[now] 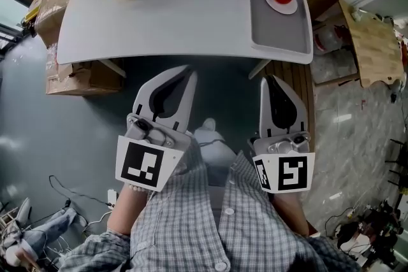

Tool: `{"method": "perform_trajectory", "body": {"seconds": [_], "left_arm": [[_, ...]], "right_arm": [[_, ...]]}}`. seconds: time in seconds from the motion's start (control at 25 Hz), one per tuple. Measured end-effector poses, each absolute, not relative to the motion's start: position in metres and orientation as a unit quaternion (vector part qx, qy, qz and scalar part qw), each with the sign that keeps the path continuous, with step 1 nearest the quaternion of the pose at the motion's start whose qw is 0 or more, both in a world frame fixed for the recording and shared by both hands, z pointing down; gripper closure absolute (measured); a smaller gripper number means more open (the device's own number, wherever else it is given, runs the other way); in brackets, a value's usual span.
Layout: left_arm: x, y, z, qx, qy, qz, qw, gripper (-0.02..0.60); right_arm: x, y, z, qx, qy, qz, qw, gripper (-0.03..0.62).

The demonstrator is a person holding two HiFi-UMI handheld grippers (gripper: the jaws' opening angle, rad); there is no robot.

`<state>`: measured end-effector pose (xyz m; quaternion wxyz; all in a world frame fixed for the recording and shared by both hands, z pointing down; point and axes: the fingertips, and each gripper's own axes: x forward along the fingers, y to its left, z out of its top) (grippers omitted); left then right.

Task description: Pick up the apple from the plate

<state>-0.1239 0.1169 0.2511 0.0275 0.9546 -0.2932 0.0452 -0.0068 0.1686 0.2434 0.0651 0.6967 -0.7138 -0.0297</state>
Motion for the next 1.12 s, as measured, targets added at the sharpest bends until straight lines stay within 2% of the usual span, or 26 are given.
{"method": "perform_trajectory", "body": {"seconds": [0.28,0.6,1.12], "left_arm": [[-0.118,0.109,0.257,0.946,-0.317,0.068,0.023,0.572],[-0.1,0.093,0.256,0.95,-0.3,0.082,-0.018,0.572],[-0.077,0.02,0.251,0.962,-0.265,0.067,-0.021,0.572]], "right_arm": [[0.02,0.163,0.246,0.699,-0.713,-0.025,0.058,0.568],[0.034,0.148,0.253,0.71,-0.702,-0.019,0.058,0.568],[0.053,0.085,0.24,0.734,-0.676,-0.027,0.068,0.568]]}}
